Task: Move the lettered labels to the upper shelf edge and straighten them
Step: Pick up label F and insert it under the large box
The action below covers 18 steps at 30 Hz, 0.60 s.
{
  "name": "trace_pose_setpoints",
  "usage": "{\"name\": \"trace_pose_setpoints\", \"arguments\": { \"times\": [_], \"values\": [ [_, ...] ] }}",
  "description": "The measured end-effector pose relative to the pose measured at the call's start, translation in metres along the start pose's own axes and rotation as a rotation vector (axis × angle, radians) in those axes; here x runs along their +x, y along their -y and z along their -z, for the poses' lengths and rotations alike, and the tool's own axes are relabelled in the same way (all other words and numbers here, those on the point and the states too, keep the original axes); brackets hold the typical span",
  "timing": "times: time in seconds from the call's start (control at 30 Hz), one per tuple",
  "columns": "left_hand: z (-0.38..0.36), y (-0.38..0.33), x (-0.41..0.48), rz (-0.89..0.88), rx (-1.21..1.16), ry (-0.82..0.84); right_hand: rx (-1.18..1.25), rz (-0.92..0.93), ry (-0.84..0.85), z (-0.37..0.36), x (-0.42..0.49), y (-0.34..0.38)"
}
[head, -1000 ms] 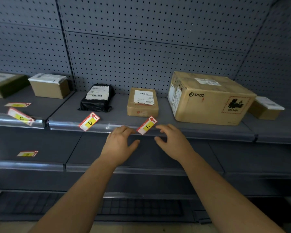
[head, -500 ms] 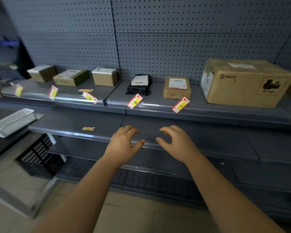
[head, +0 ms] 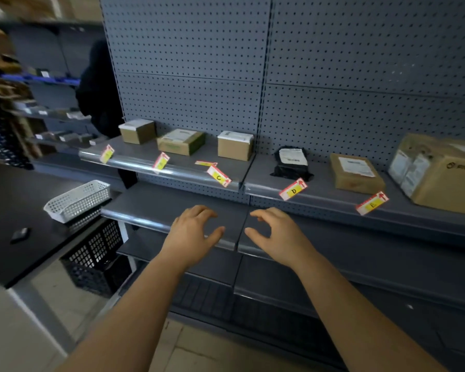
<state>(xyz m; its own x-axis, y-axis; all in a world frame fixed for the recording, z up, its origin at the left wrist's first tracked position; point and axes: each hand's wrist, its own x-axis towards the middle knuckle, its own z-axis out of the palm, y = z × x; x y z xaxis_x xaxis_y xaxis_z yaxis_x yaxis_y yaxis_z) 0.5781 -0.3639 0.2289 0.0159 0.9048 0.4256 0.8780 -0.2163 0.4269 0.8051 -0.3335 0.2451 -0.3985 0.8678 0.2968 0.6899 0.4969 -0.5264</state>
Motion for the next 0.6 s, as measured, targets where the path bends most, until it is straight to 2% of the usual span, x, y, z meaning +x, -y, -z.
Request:
{"name": "trace_pose_setpoints", "arguments": {
  "times": [0.27,0.6],
  "values": [
    [0.056,0.115,0.027,-0.002,0.014,-0.019,-0.004,-0.005,0.01,-0.069,0.078,0.067],
    [0.074,0.191,0.082,0.015,-0.003,-0.015,-0.035,0.042,0.015,-0.106,0.17,0.093]
  ]
}}
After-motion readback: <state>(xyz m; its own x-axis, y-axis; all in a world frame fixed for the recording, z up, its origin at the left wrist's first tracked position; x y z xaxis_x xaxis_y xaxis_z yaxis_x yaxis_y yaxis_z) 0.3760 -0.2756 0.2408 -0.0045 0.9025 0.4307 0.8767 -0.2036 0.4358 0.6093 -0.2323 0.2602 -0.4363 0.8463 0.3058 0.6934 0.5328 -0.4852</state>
